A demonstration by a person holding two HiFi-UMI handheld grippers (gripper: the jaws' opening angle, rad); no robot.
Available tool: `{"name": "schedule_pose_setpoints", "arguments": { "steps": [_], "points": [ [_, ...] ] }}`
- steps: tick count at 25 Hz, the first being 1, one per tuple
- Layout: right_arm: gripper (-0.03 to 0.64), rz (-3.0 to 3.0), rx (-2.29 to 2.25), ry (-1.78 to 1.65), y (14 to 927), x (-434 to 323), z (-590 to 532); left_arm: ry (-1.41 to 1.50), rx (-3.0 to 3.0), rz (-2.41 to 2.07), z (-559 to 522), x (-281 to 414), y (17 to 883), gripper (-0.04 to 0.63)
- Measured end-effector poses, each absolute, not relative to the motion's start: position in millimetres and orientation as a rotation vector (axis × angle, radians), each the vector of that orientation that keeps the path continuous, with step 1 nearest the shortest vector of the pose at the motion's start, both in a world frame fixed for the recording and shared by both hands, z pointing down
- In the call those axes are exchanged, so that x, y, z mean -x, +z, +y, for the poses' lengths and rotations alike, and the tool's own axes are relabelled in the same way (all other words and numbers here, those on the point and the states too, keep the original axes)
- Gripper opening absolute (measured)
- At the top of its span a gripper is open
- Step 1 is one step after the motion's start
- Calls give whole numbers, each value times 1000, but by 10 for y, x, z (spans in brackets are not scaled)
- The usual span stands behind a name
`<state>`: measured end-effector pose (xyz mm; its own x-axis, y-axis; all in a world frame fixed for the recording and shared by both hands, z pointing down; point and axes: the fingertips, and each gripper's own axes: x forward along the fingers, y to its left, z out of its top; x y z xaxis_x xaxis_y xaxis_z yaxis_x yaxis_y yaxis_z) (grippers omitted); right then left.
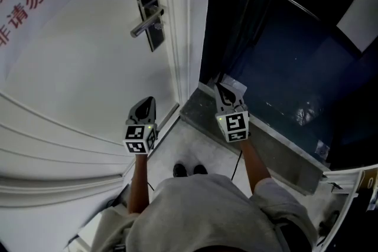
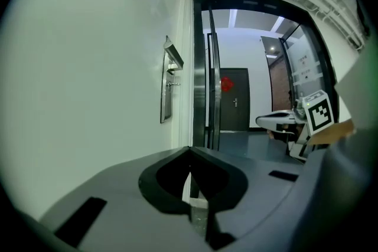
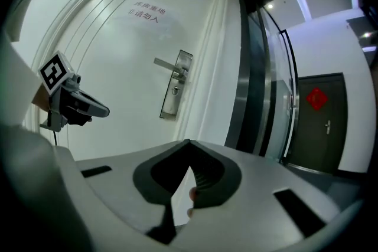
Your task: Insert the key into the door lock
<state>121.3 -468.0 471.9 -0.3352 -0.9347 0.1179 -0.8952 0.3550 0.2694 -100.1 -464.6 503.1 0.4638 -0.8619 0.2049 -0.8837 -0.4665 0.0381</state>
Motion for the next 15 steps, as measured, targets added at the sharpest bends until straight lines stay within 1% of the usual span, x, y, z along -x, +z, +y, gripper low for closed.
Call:
{"name": "schedule_pose_setpoints", "arguments": {
  "steps": [5,15],
  "points": [
    [23,-2343,-1731,-141,4818,-1396,-4404,241,-2584,-1511,-4624,902,5051,16],
    [23,-2314,-1790,-108,4858,-1592,-4220,258,-2582,-1468,-4491,726,5138,17]
  ]
}}
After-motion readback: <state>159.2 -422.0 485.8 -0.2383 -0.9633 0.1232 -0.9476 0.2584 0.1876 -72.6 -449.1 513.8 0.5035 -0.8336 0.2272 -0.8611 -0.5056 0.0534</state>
